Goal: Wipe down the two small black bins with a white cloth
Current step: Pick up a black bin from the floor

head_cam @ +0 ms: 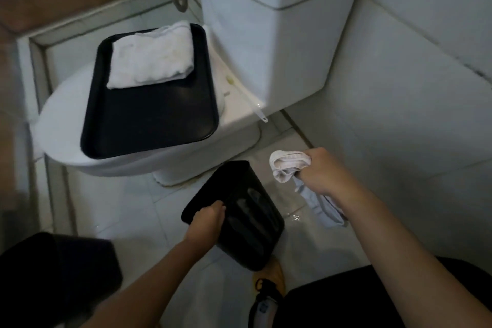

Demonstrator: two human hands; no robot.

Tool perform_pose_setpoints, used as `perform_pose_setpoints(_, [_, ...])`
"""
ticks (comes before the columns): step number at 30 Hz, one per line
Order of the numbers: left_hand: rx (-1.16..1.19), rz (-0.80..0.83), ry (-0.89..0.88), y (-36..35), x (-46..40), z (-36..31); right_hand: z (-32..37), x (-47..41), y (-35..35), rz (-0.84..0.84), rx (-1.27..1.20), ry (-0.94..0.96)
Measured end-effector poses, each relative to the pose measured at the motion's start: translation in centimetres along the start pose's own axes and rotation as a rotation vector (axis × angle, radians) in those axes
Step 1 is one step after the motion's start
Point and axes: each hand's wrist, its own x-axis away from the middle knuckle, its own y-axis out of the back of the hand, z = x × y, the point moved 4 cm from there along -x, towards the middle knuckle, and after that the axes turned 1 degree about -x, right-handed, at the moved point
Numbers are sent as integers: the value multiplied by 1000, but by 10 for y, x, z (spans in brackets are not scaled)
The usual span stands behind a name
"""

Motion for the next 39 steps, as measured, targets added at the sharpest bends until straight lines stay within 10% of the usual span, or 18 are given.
perform_pose_setpoints(15, [725,-179,562,18,169,160,118,34,-127,221,262,248])
perform_pose_setpoints(28, [337,-235,579,-3,189,191,190,47,-223,345,200,403])
perform_pose_setpoints(39, [517,-327,506,-14,159,189,194,32,-247,343,193,396])
